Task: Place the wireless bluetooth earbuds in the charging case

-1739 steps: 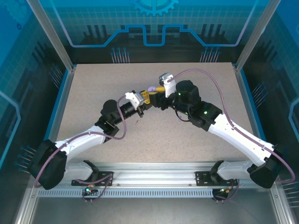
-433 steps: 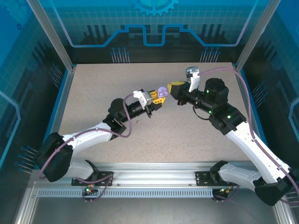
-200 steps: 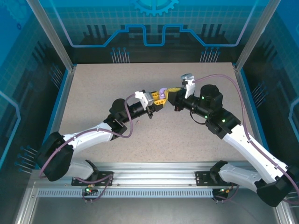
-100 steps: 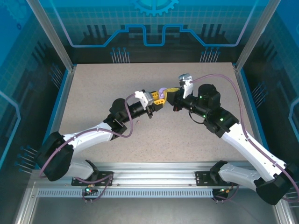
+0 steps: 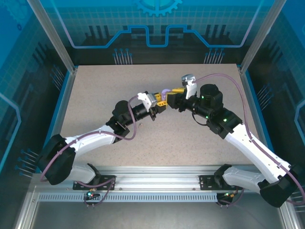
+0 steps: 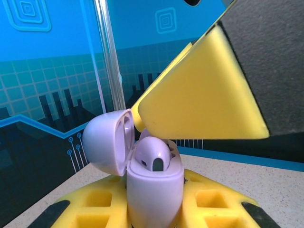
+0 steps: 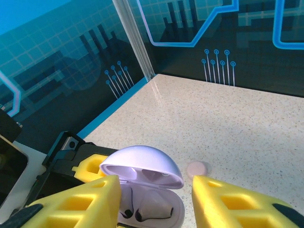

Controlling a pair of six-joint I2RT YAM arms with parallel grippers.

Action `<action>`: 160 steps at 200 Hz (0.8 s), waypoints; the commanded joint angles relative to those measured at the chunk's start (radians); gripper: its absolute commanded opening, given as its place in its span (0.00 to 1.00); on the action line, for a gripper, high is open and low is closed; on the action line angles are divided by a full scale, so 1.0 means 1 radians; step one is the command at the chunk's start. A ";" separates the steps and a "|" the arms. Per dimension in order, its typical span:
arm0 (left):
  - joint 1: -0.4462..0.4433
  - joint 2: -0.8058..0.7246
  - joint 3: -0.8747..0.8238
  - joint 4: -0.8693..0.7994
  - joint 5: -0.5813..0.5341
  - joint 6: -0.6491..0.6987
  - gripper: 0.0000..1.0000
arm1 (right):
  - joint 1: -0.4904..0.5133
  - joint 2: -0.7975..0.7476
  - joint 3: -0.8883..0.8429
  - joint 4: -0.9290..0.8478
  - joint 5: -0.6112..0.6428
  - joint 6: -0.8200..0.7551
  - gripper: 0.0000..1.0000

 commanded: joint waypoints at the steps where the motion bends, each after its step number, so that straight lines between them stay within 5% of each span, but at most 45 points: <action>1: -0.006 0.006 0.015 0.057 0.000 -0.003 0.00 | 0.023 0.001 0.041 -0.050 0.014 0.018 0.48; 81: -0.005 0.005 -0.007 0.057 -0.015 0.002 0.00 | -0.003 -0.071 0.159 -0.147 0.044 0.085 0.74; 160: -0.004 0.025 -0.051 0.069 -0.002 0.005 0.00 | -0.102 0.193 0.447 -0.559 0.041 0.083 0.63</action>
